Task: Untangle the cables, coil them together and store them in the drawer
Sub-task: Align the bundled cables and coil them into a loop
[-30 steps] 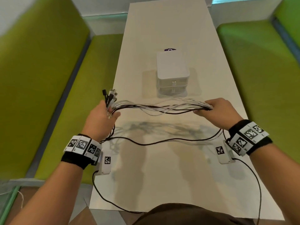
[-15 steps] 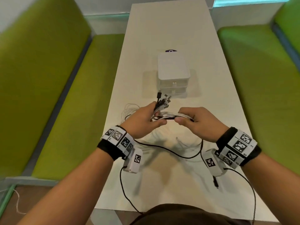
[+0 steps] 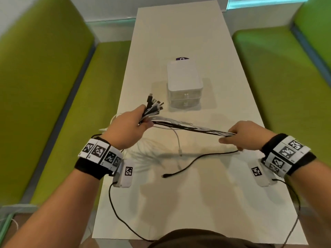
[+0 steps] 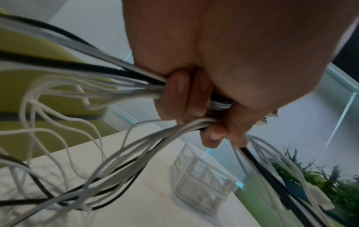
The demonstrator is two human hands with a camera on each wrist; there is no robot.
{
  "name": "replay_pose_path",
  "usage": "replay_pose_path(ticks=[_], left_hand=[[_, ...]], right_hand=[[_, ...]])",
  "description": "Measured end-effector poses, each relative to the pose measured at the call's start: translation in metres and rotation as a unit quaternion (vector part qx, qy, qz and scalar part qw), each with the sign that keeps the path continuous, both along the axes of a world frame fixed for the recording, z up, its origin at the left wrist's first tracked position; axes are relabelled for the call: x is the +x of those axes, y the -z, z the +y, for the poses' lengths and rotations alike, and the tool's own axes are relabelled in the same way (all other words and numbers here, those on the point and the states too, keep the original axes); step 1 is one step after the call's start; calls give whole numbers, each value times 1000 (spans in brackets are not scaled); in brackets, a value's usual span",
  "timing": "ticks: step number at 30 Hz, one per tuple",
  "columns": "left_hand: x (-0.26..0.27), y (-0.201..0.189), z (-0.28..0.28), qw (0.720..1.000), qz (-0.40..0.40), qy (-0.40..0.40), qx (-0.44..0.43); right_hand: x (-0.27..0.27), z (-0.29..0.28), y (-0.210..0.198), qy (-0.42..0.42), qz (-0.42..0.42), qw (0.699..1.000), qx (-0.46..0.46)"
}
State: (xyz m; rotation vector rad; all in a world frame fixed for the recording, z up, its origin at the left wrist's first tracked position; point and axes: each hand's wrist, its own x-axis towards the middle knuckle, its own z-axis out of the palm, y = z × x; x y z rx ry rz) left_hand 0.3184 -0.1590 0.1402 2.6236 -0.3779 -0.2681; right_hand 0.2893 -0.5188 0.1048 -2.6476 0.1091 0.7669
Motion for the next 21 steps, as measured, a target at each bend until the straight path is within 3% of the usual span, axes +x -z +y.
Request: replay_pose_path(ticks=[3, 6, 11, 13, 15, 18, 21], left_hand=[[-7, 6, -19, 1000, -6, 7, 10], [-8, 13, -39, 1000, 4, 4, 4], [-8, 22, -68, 997, 19, -16, -66], [-7, 24, -78, 993, 24, -29, -114], [-6, 29, -86, 988, 32, -33, -150], [-6, 38, -98, 986, 64, -23, -150], [-6, 45, -102, 988, 87, -9, -125]], right_hand=[[18, -17, -6, 3, -26, 993, -118], [38, -34, -19, 15, -107, 977, -183], [50, -58, -37, 34, -346, 908, -233], [48, -66, -39, 47, -402, 882, -243], [46, -73, -34, 62, -360, 893, -264], [40, -72, -23, 96, -112, 963, -226], [28, -53, -11, 58, 23, 983, -175]])
